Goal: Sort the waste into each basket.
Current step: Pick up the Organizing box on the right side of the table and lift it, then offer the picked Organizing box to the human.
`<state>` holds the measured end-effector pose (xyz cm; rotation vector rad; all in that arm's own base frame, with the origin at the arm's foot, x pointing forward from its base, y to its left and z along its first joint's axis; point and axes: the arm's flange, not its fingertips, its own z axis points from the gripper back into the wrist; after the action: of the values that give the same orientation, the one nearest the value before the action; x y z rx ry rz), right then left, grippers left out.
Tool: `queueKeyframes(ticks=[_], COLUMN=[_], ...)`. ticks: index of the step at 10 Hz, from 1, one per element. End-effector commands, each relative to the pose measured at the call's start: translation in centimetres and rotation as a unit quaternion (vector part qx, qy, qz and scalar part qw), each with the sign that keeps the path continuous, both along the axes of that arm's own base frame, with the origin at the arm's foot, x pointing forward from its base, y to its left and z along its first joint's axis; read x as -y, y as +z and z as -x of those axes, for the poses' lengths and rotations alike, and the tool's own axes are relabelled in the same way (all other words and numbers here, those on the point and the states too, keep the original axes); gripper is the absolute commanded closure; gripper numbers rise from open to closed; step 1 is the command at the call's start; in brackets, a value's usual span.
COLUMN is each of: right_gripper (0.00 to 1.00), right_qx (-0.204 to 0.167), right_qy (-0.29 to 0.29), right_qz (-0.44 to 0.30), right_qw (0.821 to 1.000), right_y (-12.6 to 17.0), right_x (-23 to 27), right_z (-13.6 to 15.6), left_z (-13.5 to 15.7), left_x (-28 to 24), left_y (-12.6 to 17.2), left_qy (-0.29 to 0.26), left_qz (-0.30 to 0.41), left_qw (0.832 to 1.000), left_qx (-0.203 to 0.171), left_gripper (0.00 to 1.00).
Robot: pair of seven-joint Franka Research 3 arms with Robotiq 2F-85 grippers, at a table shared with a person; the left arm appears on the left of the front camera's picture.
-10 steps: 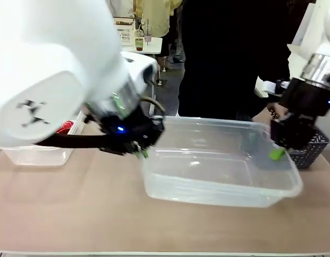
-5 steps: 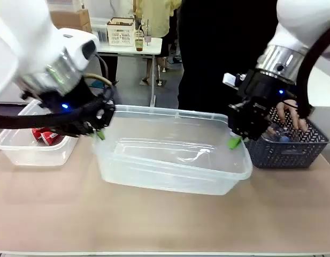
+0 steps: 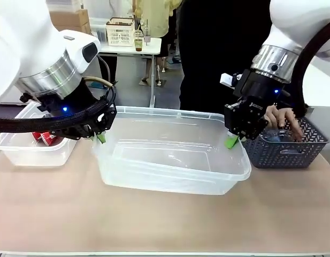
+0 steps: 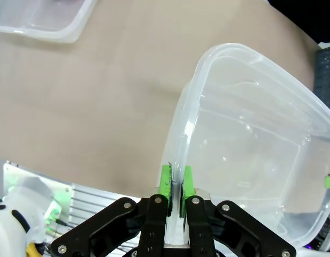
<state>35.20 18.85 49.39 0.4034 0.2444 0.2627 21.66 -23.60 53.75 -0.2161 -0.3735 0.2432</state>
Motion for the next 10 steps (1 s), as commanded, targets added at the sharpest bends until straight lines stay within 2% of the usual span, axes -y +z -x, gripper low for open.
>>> queueKeyframes(ticks=[1,10], right_gripper=[1.0,1.0], right_qx=[-0.001,-0.001], right_qy=[0.014,0.014], right_qz=[-0.013,-0.013], right_qw=[1.0,1.0], right_y=[0.3,0.3], right_x=[-0.31,-0.31], right_z=[0.42,0.42], left_z=[-0.46,-0.46], left_x=[-0.17,-0.17], left_y=[-0.01,-0.01], left_qy=[0.012,0.012], left_qz=[0.012,0.012], left_qw=[1.0,1.0], left_qx=[0.003,0.003], left_gripper=[1.0,1.0])
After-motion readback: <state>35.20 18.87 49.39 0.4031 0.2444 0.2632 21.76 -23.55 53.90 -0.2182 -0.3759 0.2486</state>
